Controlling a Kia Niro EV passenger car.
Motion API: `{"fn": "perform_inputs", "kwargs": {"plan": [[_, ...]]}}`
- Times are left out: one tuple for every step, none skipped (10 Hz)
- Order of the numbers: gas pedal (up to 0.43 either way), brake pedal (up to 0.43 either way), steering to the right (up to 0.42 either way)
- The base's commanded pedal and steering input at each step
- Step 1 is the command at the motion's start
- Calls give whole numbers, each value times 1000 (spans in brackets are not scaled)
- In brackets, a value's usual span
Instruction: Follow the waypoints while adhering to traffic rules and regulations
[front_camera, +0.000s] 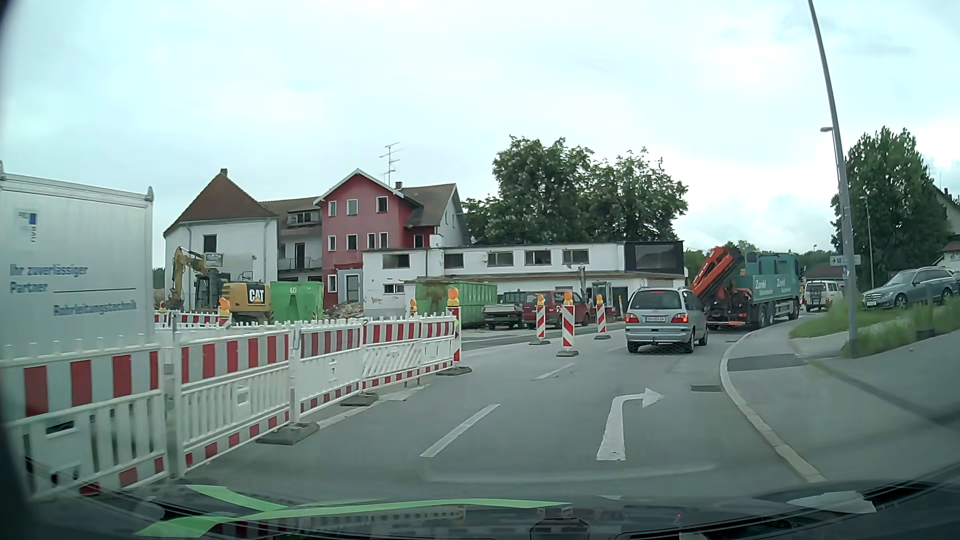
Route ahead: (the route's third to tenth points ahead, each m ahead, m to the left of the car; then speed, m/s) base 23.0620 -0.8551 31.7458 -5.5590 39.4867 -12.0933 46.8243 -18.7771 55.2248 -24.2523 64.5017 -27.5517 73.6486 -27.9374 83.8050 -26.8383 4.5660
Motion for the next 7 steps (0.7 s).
{"fn": "perform_inputs", "kwargs": {"plan": [[0, 61, 75], [0, 61, 75], [0, 61, 76], [0, 61, 75], [0, 61, 76], [0, 67, 76], [0, 67, 76]]}}
